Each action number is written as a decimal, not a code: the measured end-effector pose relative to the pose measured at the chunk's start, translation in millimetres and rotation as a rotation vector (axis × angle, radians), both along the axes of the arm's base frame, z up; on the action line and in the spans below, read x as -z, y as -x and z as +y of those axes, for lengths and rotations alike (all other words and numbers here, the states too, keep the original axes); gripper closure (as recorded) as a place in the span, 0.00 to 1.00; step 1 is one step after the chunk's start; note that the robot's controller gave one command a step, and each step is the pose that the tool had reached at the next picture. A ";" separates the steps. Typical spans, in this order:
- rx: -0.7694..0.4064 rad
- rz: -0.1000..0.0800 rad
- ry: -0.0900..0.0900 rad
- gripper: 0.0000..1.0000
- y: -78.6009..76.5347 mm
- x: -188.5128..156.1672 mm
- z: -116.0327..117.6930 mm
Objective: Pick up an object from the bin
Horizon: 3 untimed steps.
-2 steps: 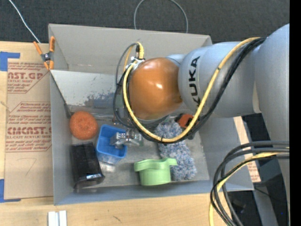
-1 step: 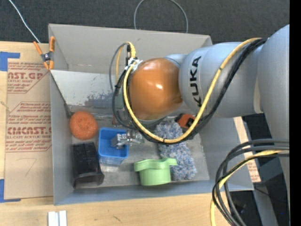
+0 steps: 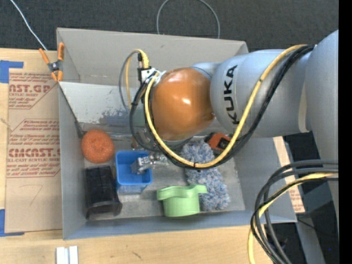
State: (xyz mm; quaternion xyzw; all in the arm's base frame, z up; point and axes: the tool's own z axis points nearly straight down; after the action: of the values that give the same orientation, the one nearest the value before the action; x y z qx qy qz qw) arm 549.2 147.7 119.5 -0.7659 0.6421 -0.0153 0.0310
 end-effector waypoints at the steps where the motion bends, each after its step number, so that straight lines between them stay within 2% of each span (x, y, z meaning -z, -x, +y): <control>1: -0.300 -0.010 0.015 1.00 2.0 -31.8 8.0; 2: -0.643 -0.034 0.031 1.00 -44.7 14.9 12.8; 3: -1.254 -0.087 0.080 1.00 -24.0 15.9 38.4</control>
Offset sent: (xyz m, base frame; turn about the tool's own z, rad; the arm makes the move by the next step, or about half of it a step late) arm -0.0018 0.0057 0.0323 -0.3030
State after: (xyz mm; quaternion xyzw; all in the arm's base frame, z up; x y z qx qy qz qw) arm 573.1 186.0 103.7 -0.9960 0.0681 -0.0493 0.0316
